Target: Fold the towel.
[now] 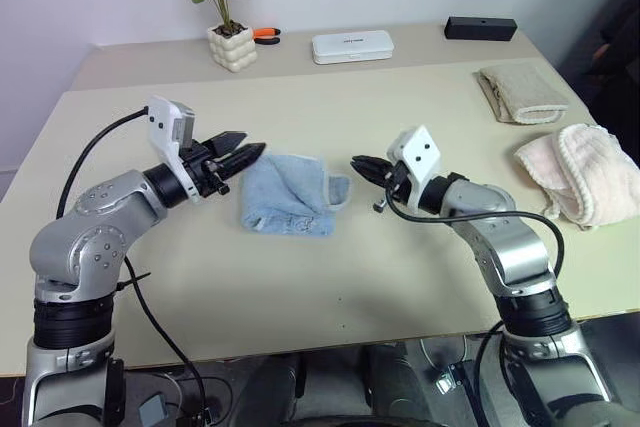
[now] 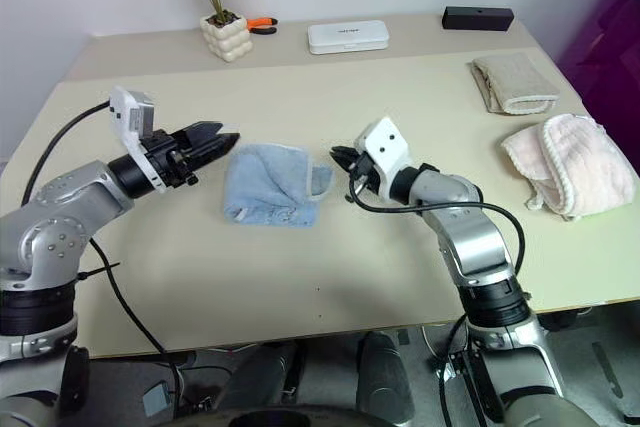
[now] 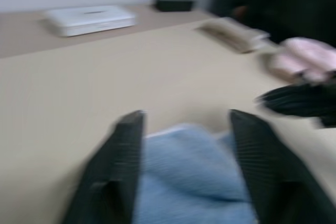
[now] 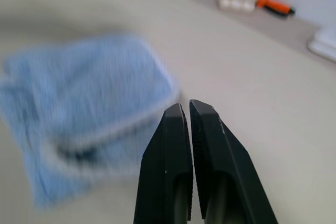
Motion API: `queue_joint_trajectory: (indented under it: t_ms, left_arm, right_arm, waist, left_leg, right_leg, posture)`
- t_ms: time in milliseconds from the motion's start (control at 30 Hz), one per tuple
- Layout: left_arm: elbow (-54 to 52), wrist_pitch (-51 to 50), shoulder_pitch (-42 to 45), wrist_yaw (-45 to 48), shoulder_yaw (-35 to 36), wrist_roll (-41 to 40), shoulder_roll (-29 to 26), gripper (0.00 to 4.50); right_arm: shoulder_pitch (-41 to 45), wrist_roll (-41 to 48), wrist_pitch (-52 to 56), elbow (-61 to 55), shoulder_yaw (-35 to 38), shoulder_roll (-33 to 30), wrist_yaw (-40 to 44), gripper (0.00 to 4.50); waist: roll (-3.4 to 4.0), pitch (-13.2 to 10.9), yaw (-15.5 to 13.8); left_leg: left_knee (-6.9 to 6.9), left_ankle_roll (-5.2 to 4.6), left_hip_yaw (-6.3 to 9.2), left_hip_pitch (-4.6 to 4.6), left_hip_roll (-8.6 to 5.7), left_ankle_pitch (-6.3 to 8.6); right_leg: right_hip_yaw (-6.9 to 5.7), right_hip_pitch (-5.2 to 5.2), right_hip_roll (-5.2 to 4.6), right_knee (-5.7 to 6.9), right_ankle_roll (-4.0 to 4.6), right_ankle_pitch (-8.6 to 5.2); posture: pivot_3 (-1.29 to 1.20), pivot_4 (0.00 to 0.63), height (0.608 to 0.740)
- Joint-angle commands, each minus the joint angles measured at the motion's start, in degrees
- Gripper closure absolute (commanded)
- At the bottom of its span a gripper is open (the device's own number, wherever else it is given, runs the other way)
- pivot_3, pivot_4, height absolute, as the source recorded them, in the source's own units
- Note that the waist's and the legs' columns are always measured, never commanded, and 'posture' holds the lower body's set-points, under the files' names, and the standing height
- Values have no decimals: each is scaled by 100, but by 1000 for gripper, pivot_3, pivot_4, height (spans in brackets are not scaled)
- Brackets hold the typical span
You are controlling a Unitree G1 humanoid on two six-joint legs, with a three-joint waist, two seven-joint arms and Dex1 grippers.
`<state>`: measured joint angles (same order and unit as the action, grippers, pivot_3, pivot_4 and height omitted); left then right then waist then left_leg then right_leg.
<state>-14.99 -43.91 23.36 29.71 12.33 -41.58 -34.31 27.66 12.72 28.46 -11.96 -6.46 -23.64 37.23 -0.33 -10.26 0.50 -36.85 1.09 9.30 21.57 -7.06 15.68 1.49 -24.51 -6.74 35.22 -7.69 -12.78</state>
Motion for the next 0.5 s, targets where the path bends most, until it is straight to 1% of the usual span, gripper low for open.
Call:
queue_joint_trajectory:
  t_ms: [33, 67, 100, 167, 200, 367, 467, 500]
  left_arm:
    - [113, 267, 72, -167, -189, 321, 252, 2815]
    - [108, 288, 19, -143, -294, 370, 337, 2815]
    - [170, 385, -124, -68, -603, 648, 341, 2815]
    - [293, 574, -363, 72, -1071, 1139, 253, 2815]
    - [336, 645, -434, 123, -1197, 1282, 225, 2815]
    - [566, 1014, -893, 403, -1586, 1711, 274, 2815]
    - [547, 1156, -1089, 471, -1657, 1910, 265, 2815]
    - [487, 1176, -1163, 425, -1513, 1826, 341, 2815]
  right_arm:
    - [361, 151, 276, -20, -201, 348, -70, 4500]
    - [434, 122, 332, 35, -309, 447, -62, 4500]
    - [521, 59, 390, 226, -515, 597, -28, 4500]
    - [583, -101, 431, 568, -820, 761, -8, 4500]
    - [595, -161, 441, 680, -912, 799, -2, 4500]
    - [362, -594, 287, 1282, -1497, 799, 47, 4500]
    - [226, -779, 198, 1382, -1600, 721, 45, 4500]
    - [190, -730, 145, 1303, -1466, 722, 12, 4500]
  waist:
    - [0, 0, 1]
    - [0, 0, 9]
    - [0, 0, 14]
    - [1, 2, 39]
    - [2, 2, 46]
    - [2, 2, 17]
    - [4, 4, 20]
    - [4, 6, 19]
  left_leg:
    - [0, 1, 0, 0, 0, 0]
    - [0, 3, 0, 1, 0, -2]
    - [0, 8, -1, 1, 0, -4]
    - [2, 10, -2, -1, 0, -5]
    - [5, 10, -4, -3, 0, -6]
    - [5, 10, -3, 6, 0, -5]
    - [4, 5, -3, 4, 0, -2]
    - [4, 1, -3, 0, 0, 1]
  right_leg:
    - [0, 0, 0, 0, 0, 0]
    - [0, 0, 0, -1, 0, 0]
    - [0, -1, 0, -1, 0, 0]
    - [0, -2, -1, 0, 0, 0]
    - [1, -3, 0, 1, 1, 0]
    - [1, -13, -1, 2, 2, 1]
    - [1, -11, -1, 2, 2, 1]
    - [1, -7, -1, 3, 2, 1]
  posture:
    - [0, 150, 740]
    - [0, 150, 740]
    - [0, 150, 740]
    - [0, 150, 740]
    - [0, 150, 740]
    - [0, 150, 740]
    - [0, 150, 740]
    - [0, 150, 740]
